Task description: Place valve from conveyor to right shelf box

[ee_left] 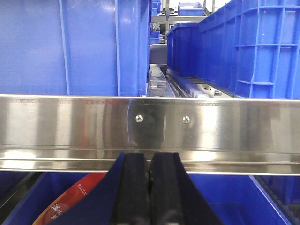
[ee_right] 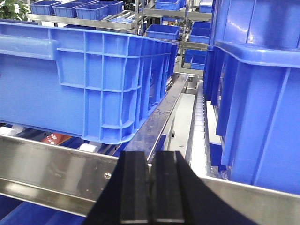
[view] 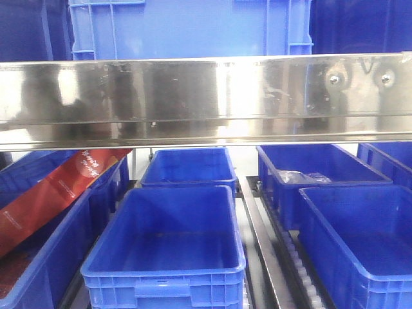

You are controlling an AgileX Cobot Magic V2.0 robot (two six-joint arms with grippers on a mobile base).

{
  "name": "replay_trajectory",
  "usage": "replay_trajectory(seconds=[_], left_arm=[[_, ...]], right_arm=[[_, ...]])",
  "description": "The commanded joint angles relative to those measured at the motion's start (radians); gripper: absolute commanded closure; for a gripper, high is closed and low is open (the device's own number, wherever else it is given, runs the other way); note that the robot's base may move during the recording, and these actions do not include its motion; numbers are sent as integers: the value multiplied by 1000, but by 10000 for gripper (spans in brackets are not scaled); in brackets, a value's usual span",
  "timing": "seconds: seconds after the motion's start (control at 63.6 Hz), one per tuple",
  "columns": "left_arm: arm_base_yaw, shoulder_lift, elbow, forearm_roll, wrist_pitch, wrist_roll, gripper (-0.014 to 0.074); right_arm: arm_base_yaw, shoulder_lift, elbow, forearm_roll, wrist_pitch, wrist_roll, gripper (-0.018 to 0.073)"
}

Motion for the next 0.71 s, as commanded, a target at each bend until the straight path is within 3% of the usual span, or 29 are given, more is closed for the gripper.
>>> replay_trajectory(seconds=[0.0, 0.44, 0.534, 0.692], left_arm=[[-1, -5, -2, 4, -27, -8, 707], [-1, -5, -2, 4, -27, -8, 707], [-1, -5, -2, 4, -27, -8, 707], [-1, -5, -2, 4, -27, -8, 707]], right_arm=[[-4, -4, 4, -7, -25, -6, 722], [-7, -6, 4, 6, -44, -6, 722], [-56, -38, 4, 8, 5, -6, 722], [-211, -175, 74, 50, 68, -6, 722]])
